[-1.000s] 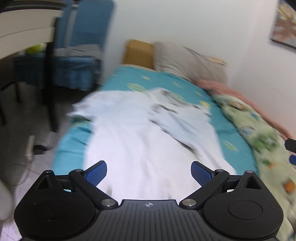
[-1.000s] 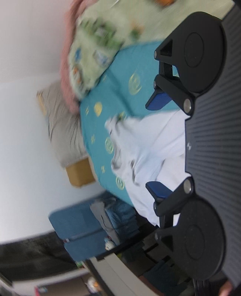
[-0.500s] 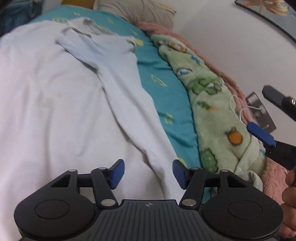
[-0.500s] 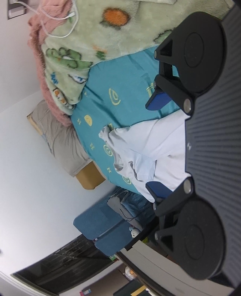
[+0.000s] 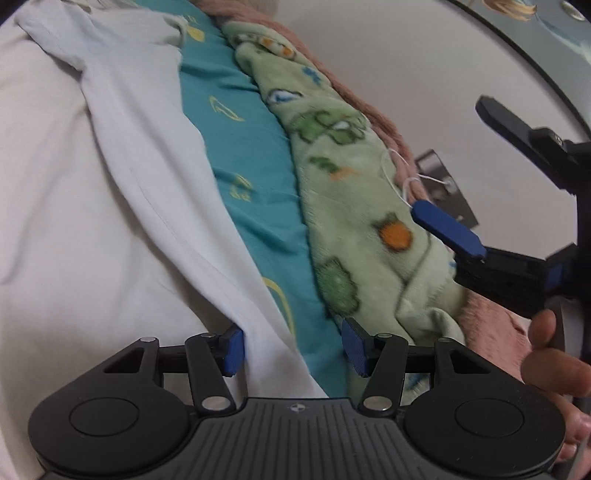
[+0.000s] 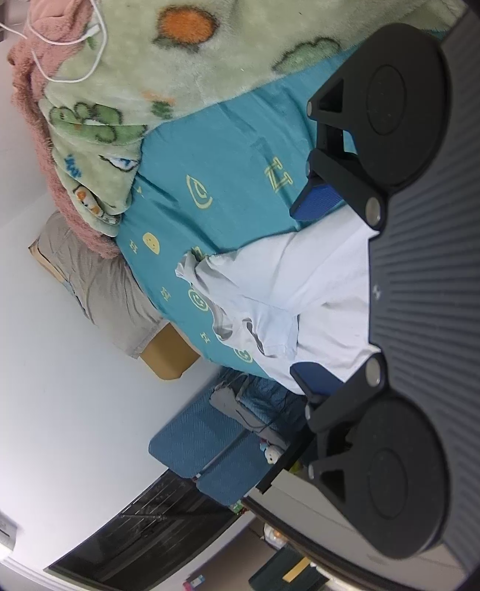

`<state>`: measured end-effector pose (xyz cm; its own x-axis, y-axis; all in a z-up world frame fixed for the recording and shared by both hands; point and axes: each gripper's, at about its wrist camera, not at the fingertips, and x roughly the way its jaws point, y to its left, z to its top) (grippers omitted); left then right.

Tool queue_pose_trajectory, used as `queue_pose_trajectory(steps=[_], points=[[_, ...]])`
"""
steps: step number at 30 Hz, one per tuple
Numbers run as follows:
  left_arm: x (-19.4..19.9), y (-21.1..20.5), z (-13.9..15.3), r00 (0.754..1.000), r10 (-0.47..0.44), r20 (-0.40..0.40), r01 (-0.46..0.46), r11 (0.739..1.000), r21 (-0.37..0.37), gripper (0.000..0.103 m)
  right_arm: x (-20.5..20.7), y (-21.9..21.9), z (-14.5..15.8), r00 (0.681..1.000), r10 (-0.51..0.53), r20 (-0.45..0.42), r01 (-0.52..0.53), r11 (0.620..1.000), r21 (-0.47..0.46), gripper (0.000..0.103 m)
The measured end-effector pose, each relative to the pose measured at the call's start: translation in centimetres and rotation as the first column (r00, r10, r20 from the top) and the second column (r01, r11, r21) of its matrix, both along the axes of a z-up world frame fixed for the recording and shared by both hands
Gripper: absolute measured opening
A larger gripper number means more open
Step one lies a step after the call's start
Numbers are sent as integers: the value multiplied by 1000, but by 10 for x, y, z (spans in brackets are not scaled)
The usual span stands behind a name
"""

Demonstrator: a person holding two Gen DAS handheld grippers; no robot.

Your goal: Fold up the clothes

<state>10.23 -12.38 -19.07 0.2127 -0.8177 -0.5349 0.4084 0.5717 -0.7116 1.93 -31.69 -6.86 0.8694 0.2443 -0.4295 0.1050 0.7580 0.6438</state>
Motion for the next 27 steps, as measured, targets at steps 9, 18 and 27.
queue_pose_trajectory(steps=[9, 18, 27], points=[[-10, -18, -9, 993, -115, 6, 115, 993, 5, 56, -3, -5, -1, 1000, -19, 17, 18, 999, 49, 85], [-19, -16, -16, 990, -138, -25, 138, 990, -18, 55, -17, -32, 5, 998, -47, 38, 43, 993, 107, 85], [-33, -18, -16, 980, -199, -22, 199, 980, 14, 32, -22, -54, -3, 997, -69, 15, 66, 986, 154, 87]])
